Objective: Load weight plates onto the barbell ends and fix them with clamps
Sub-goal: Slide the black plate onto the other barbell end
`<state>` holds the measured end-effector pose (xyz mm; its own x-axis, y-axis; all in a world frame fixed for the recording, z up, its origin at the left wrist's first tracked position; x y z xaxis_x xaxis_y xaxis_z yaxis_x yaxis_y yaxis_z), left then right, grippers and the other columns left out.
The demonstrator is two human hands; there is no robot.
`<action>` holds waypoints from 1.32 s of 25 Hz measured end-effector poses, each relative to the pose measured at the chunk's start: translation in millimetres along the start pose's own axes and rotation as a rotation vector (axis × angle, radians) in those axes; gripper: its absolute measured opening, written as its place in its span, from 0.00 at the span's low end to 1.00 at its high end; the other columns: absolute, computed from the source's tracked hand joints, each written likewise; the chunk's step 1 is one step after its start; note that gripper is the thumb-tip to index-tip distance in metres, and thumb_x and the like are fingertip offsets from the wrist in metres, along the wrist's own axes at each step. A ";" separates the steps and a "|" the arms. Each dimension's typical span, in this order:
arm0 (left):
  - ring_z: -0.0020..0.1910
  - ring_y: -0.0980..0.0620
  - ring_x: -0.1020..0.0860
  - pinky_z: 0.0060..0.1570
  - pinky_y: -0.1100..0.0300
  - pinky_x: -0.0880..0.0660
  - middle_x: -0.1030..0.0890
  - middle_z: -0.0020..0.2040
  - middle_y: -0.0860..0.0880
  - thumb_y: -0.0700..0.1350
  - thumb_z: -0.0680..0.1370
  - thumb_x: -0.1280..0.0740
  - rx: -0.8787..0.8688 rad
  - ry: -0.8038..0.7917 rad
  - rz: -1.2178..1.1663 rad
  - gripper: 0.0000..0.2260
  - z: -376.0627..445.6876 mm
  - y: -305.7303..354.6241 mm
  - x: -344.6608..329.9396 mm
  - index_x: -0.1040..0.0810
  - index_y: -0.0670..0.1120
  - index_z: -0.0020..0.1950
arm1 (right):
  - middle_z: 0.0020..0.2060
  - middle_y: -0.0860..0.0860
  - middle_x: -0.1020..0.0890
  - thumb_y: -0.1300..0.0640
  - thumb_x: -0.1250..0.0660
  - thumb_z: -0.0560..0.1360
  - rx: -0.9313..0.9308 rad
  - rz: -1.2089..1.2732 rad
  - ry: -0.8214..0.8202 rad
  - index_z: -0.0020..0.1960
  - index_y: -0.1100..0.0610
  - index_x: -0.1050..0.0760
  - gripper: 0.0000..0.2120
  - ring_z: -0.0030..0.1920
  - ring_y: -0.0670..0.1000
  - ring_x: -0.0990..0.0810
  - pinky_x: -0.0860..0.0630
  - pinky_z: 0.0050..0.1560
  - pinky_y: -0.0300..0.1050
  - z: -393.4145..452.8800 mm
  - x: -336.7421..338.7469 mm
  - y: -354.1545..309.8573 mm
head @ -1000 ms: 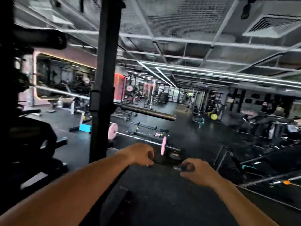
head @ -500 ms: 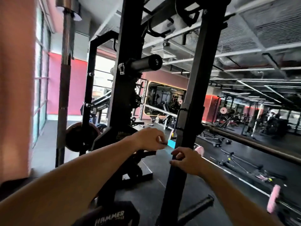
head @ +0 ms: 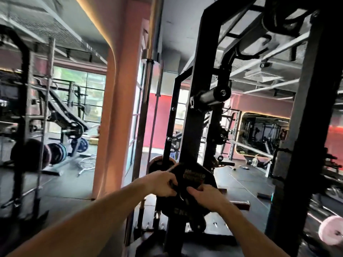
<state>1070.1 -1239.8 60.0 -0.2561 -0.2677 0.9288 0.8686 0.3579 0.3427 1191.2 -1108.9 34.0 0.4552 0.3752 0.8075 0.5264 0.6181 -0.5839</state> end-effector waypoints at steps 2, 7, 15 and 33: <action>0.56 0.48 0.20 0.49 0.62 0.27 0.20 0.60 0.48 0.55 0.74 0.28 0.082 -0.042 -0.036 0.26 -0.8 -13.0 -20.1 0.29 0.58 0.71 | 0.34 0.45 0.19 0.36 0.30 0.71 -0.008 0.062 -0.073 0.43 0.50 0.22 0.17 0.32 0.43 0.19 0.30 0.26 0.31 5.9 -13.2 5.1; 0.54 0.45 0.22 0.54 0.57 0.24 0.25 0.62 0.43 0.51 0.73 0.28 0.158 0.144 -0.097 0.31 4.3 -22.7 -19.1 0.34 0.56 0.75 | 0.47 0.47 0.18 0.42 0.27 0.70 0.077 0.129 0.017 0.59 0.49 0.27 0.21 0.44 0.46 0.18 0.26 0.42 0.40 18.3 -2.8 14.4; 0.51 0.49 0.25 0.46 0.59 0.31 0.28 0.56 0.49 0.47 0.76 0.29 0.154 0.247 -0.210 0.12 29.4 -34.8 -8.5 0.31 0.53 0.52 | 0.52 0.53 0.35 0.46 0.26 0.71 0.031 0.191 0.287 0.46 0.50 0.32 0.16 0.53 0.55 0.32 0.31 0.53 0.46 47.9 30.2 41.6; 0.37 0.55 0.16 0.43 0.57 0.18 0.14 0.38 0.51 0.69 0.60 0.23 0.265 0.345 -0.765 0.29 -45.7 -31.2 -51.4 0.18 0.49 0.49 | 0.36 0.50 0.14 0.32 0.26 0.65 0.136 0.713 0.025 0.42 0.56 0.22 0.26 0.34 0.46 0.17 0.23 0.39 0.41 -19.3 28.3 74.9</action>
<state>1075.5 -1278.1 -4.9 -0.5478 -0.7590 0.3518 0.3738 0.1542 0.9146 1257.4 -1065.3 11.5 0.6717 0.7039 0.2310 0.0019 0.3102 -0.9507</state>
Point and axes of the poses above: each hand's wrist, its own z-axis towards the middle knuckle, its own x-axis out of the back of the hand, y = z × x, the point moved 10 cm from there along z, towards the middle knuckle
